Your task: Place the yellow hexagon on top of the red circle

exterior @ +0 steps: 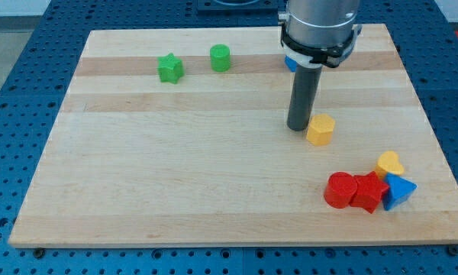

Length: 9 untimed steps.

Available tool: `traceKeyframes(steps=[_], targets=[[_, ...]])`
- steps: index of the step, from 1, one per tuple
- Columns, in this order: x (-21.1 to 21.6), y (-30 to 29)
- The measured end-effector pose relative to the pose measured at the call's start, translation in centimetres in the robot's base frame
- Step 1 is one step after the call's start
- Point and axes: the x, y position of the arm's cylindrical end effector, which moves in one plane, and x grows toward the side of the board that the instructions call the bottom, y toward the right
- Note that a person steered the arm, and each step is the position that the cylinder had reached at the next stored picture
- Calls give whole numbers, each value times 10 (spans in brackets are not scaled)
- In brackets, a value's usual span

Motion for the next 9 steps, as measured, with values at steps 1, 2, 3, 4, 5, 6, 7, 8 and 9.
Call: traceKeyframes(steps=[1, 2, 3, 4, 5, 6, 7, 8, 9], targets=[[-14, -29], [-49, -38], [-61, -19], [-54, 18], [-37, 21], [-45, 14], [-34, 10], [-10, 19], [10, 38]])
